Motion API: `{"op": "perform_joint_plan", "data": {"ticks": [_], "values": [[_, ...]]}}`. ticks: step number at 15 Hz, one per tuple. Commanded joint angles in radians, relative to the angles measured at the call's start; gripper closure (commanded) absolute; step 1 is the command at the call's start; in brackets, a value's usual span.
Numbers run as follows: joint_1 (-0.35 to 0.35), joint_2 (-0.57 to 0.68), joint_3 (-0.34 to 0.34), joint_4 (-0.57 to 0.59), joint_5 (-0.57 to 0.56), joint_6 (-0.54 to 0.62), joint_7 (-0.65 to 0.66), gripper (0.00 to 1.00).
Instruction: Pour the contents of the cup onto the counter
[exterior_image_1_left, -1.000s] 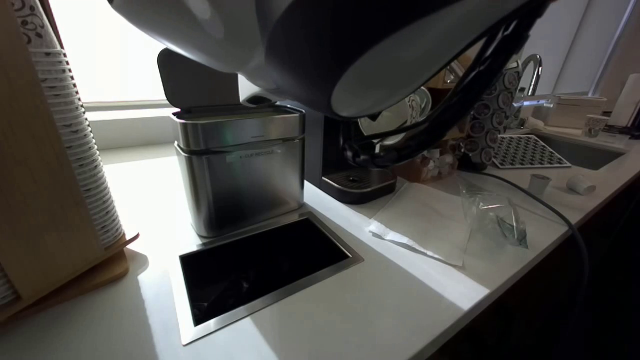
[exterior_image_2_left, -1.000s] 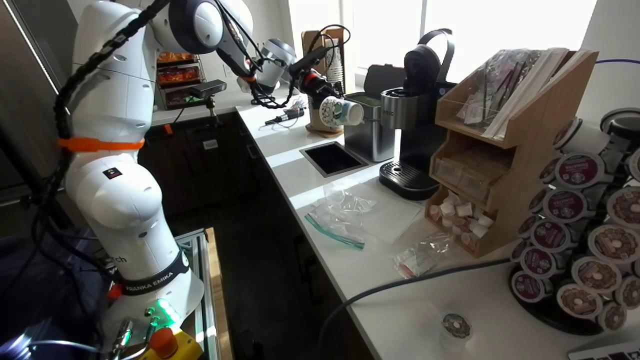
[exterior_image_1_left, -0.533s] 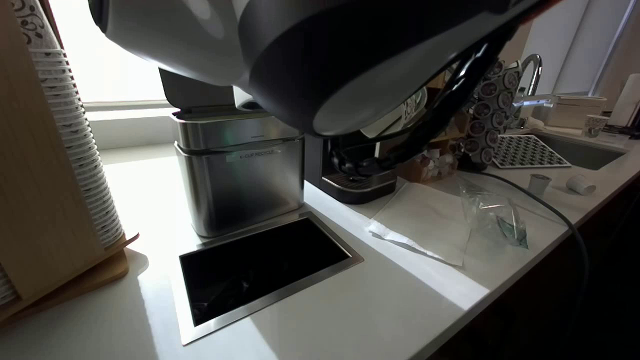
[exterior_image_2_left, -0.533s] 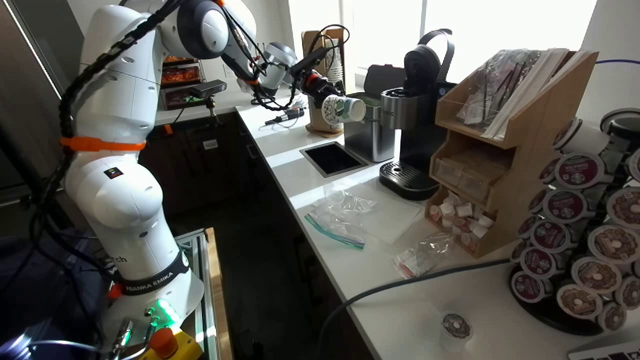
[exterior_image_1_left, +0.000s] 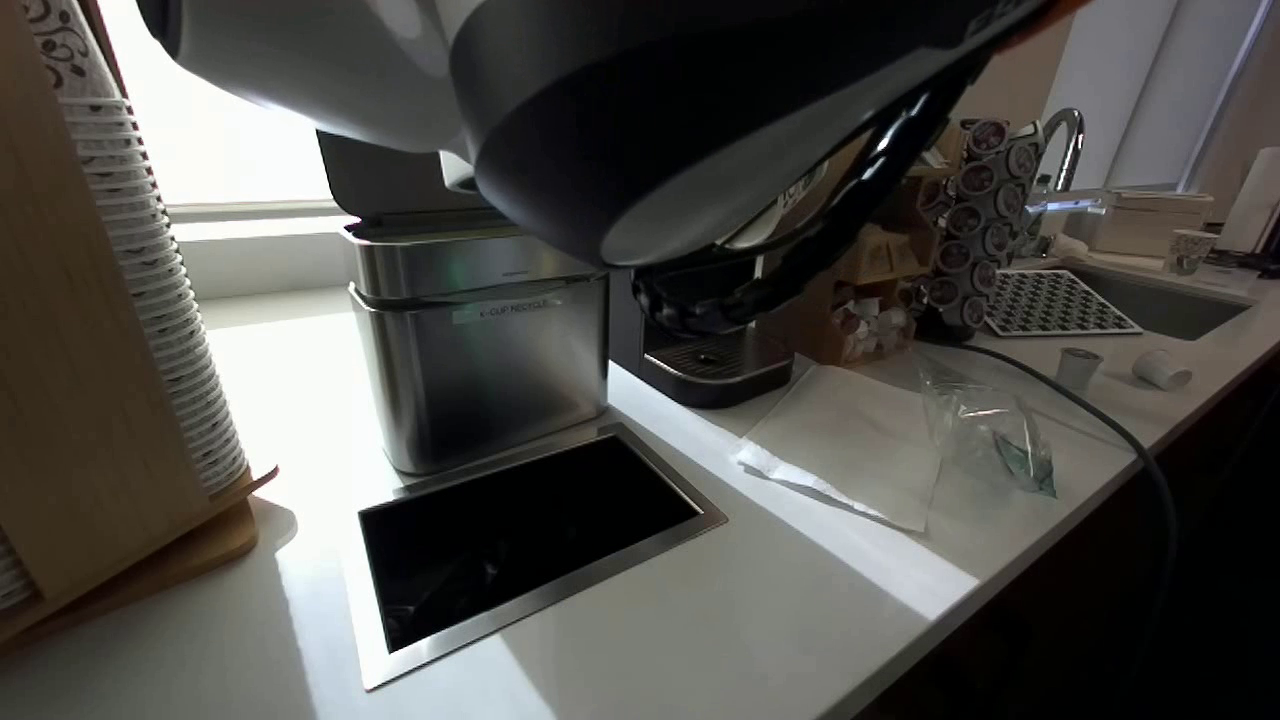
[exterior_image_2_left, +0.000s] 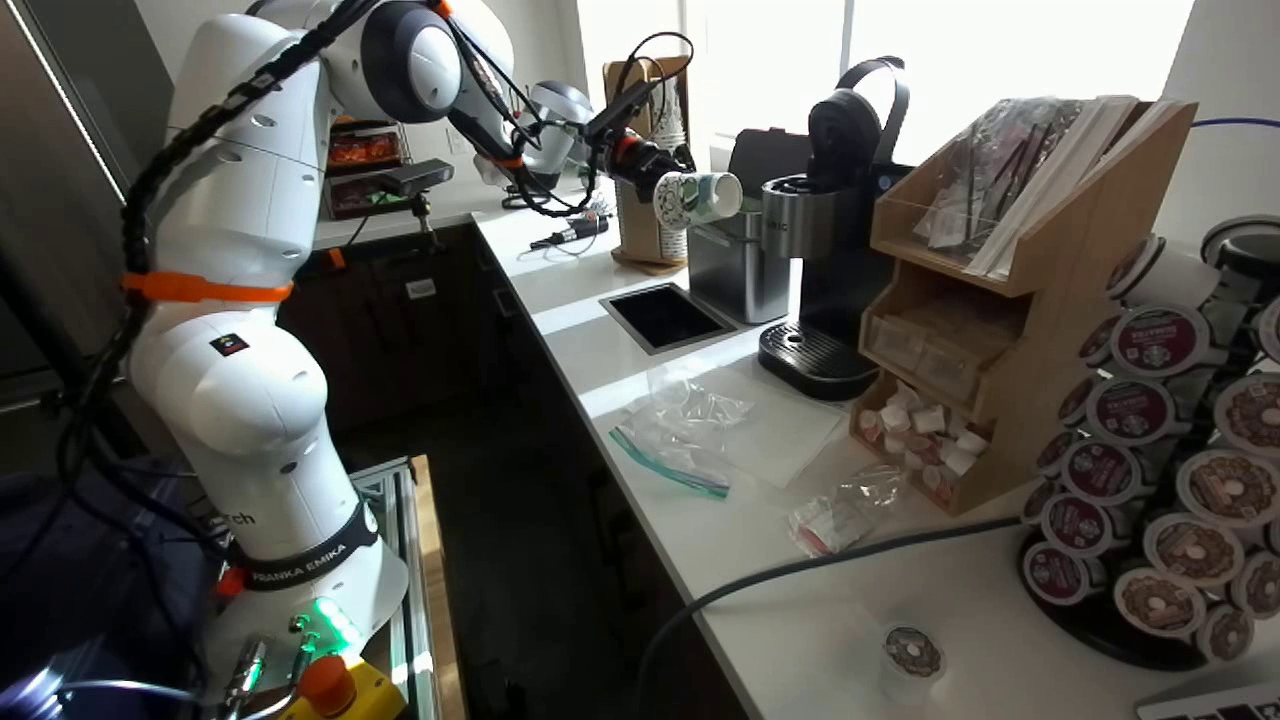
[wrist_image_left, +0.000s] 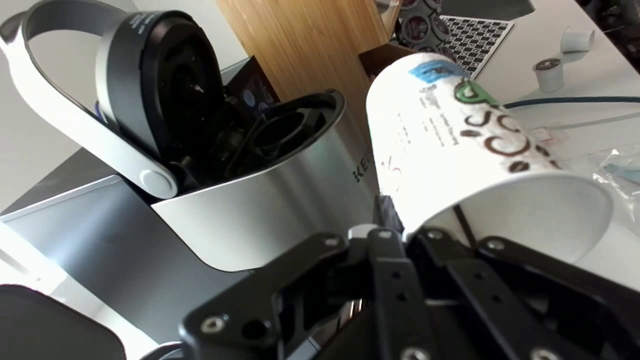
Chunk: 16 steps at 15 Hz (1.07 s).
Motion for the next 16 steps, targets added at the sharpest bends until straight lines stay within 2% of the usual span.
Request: {"op": "perform_joint_plan", "data": {"ticks": [1, 16], "values": [[0.032, 0.033, -0.008, 0.037, -0.053, -0.058, -0.021, 0.99], [0.069, 0.035, -0.014, 0.017, -0.19, -0.135, -0.062, 0.99]]}}
